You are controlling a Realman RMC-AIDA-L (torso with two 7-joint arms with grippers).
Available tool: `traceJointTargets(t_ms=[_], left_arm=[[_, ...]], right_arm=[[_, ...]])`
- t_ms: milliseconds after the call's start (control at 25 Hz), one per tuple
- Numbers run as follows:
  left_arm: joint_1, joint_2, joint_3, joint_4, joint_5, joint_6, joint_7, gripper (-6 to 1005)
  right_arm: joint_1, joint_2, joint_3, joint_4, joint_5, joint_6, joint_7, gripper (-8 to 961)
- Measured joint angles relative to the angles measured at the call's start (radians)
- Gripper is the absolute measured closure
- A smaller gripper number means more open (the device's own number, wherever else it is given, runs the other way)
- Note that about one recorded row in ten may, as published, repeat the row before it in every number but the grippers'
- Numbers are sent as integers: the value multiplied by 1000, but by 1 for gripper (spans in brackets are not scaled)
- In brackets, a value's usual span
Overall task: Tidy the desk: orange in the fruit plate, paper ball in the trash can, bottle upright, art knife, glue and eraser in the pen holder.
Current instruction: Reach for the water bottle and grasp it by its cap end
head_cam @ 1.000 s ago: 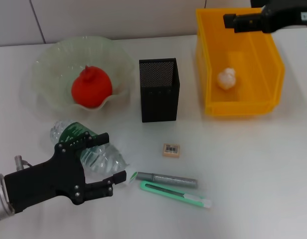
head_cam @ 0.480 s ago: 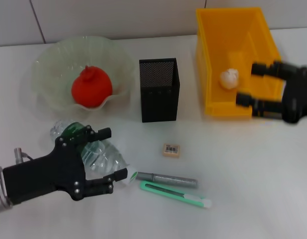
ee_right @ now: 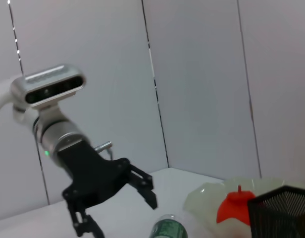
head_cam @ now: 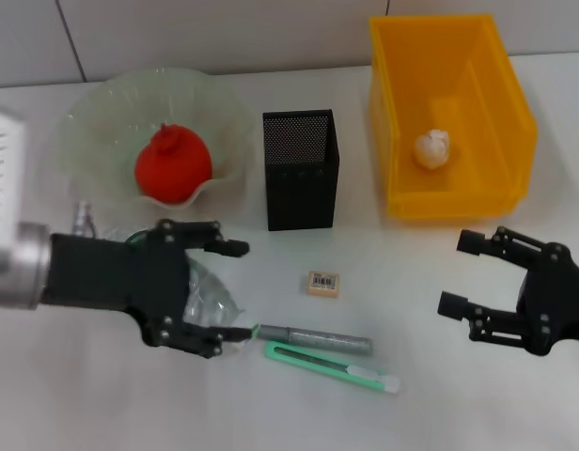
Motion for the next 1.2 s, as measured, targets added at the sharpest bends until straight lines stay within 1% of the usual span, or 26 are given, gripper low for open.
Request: traceJointTargets(t_ms=[40,120,160,200,280,320,400,440,480,520,560,600,760,920,1200], left_arm=[[-19,-1,18,12,25,-2,-18,140],[-79,-1,79,39,108,-8,-71,148],[-79,-1,79,39,108,-8,-71,152],[-118,-3,129,66,174,-13,-111,156],[-158,-6,227,125,265,-28,-164,163],[-170,-7,263,142,298,-34,-177,167],[-170,-7,263,142,298,-34,-177,175],[-198,-10,363,191,377,-50,-200,179],[-216,-11,409,199,419,-54,-213,183],[-232,-11,441,200,447,-57,-221,187],[-232,-11,441,200,447,-57,-221,191],[-265,-11,492,192,490,-61,-233,195],[-309,-11,569,178,526,-73,-249,210],[-335,-11,618,150,539,-112,-269,226],[-343,-12,664,120,541,-158,-285,254]], right_arm=[[3,0,2,19,-13,3,-5,114],[1,0,2,24,-30,4,-6,114],[1,0,2,24,-30,4,-6,114],[-1,1,2,30,-36,4,-8,114],[-1,1,2,52,-39,4,-16,114],[1,1,2,71,-41,4,-24,114],[2,2,3,80,-42,4,-28,114],[2,4,3,89,-43,4,-32,114],[2,5,3,98,-44,4,-35,114],[3,5,3,121,-44,4,-42,114],[3,5,3,121,-44,4,-42,114],[4,5,3,131,-44,3,-47,114],[2,6,3,150,-42,-4,-58,114],[-6,5,1,165,-44,-5,-61,114],[-6,3,-1,171,-44,-5,-62,114]])
